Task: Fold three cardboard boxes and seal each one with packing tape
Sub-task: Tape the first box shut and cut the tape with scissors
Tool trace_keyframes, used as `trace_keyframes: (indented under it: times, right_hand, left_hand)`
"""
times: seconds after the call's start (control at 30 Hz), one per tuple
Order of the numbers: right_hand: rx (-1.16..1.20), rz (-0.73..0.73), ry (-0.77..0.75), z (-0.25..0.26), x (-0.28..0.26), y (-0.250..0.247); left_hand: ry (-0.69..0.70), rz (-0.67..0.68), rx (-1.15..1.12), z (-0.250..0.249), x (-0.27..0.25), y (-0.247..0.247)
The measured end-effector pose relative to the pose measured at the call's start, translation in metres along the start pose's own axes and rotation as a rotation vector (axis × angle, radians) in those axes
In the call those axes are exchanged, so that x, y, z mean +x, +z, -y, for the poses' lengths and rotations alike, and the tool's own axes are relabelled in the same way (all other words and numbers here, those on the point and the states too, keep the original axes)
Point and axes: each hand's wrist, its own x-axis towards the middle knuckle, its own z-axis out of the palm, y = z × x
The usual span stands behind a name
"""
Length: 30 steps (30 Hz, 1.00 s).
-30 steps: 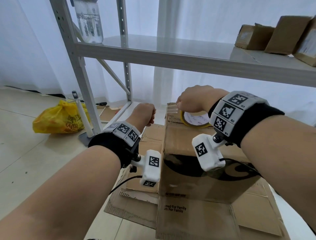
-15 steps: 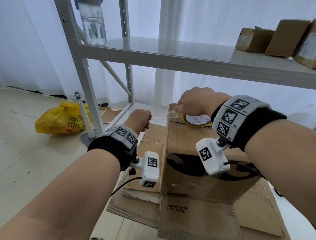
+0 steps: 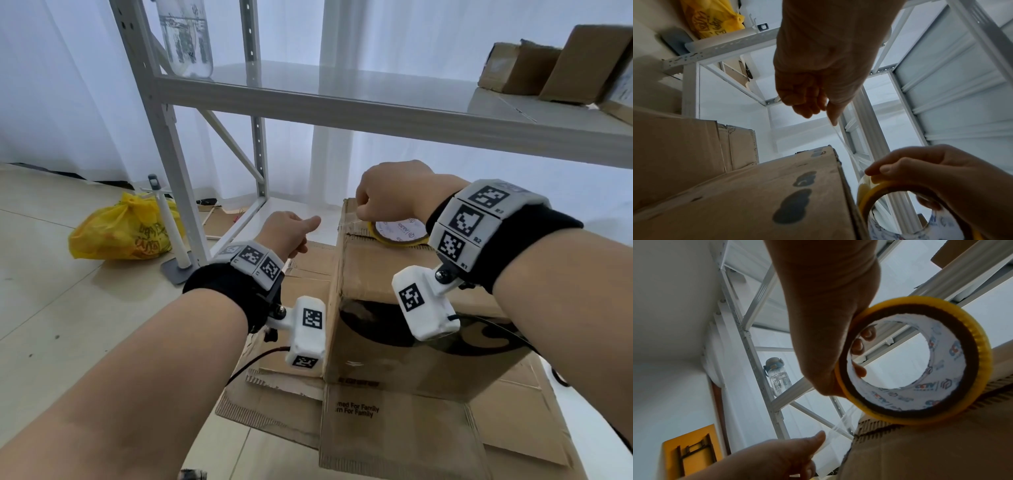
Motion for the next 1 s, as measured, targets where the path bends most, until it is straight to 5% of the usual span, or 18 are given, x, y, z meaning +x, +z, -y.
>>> trace_keyframes:
  times: [0.63,0.83,1.0]
  right_hand:
    - [-0.24,0.062,-0.052,0.016,0.018,0.009]
    - [-0.21,0.051,-0.039,0.013,0.017,0.011]
    - [-0.19,0.047,-0.027,0.014,0.017,0.01]
  left_hand:
    - [0.056,0.002,0.317,0.023,0.005,0.024]
    - [-0.043,0.058,0.148,0.03,0.004,0.017]
    - [0.101,0.02,0.326,0.026,0.004,0.022]
